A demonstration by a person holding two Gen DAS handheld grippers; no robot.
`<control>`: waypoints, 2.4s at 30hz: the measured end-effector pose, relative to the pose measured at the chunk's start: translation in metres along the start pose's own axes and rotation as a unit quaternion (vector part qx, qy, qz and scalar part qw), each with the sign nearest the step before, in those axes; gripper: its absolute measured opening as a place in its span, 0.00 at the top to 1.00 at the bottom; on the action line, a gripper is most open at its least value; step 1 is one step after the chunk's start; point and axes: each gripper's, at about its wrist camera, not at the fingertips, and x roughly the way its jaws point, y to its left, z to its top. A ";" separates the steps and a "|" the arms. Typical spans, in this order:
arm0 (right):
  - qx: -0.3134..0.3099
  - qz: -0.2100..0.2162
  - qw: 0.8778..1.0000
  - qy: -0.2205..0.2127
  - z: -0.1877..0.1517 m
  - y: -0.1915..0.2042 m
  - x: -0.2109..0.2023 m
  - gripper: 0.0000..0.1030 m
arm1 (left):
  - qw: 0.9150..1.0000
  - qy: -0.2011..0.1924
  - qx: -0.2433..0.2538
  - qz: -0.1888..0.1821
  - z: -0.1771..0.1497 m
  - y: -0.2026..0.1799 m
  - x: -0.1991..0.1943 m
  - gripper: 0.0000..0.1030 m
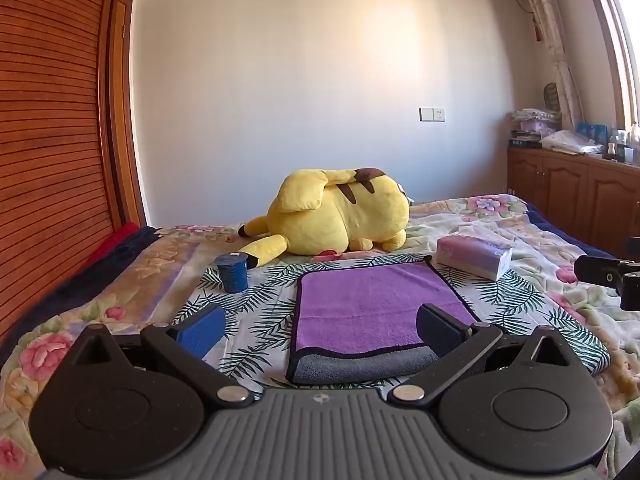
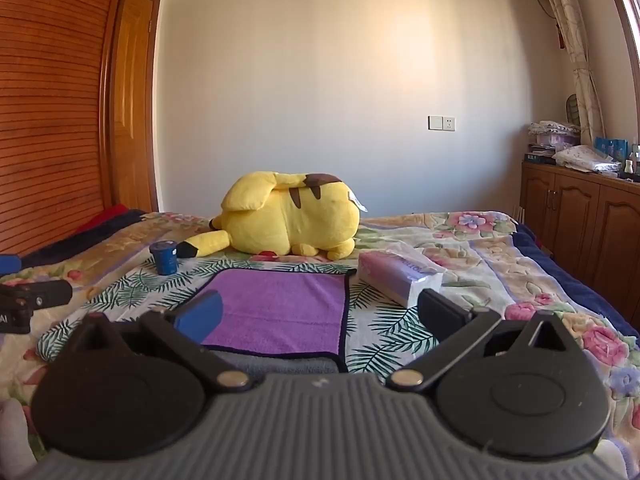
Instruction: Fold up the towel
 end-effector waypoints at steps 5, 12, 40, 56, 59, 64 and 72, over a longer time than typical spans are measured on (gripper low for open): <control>0.000 0.000 1.000 0.000 0.000 0.001 0.000 0.00 | 1.000 0.000 0.000 0.000 0.000 0.000 0.000 0.16; -0.001 0.000 1.000 0.000 0.000 0.000 0.000 0.00 | 1.000 0.000 -0.001 0.000 0.000 0.000 0.000 0.16; -0.002 0.000 1.000 0.001 0.000 0.001 0.000 0.00 | 1.000 -0.001 0.001 0.000 0.000 0.001 0.002 0.16; -0.002 -0.001 1.000 0.001 0.000 0.001 0.001 0.00 | 1.000 -0.001 0.001 0.000 0.000 0.001 0.002 0.16; -0.002 0.000 1.000 0.001 0.000 0.001 0.001 0.00 | 1.000 -0.001 0.001 0.000 0.000 0.001 0.002 0.16; -0.002 -0.001 1.000 0.002 0.000 0.001 0.001 0.00 | 1.000 0.000 0.001 0.000 0.003 0.003 0.002 0.16; -0.002 -0.001 1.000 0.006 0.000 0.001 0.003 0.00 | 1.000 0.011 0.006 -0.002 -0.011 -0.001 0.006 0.16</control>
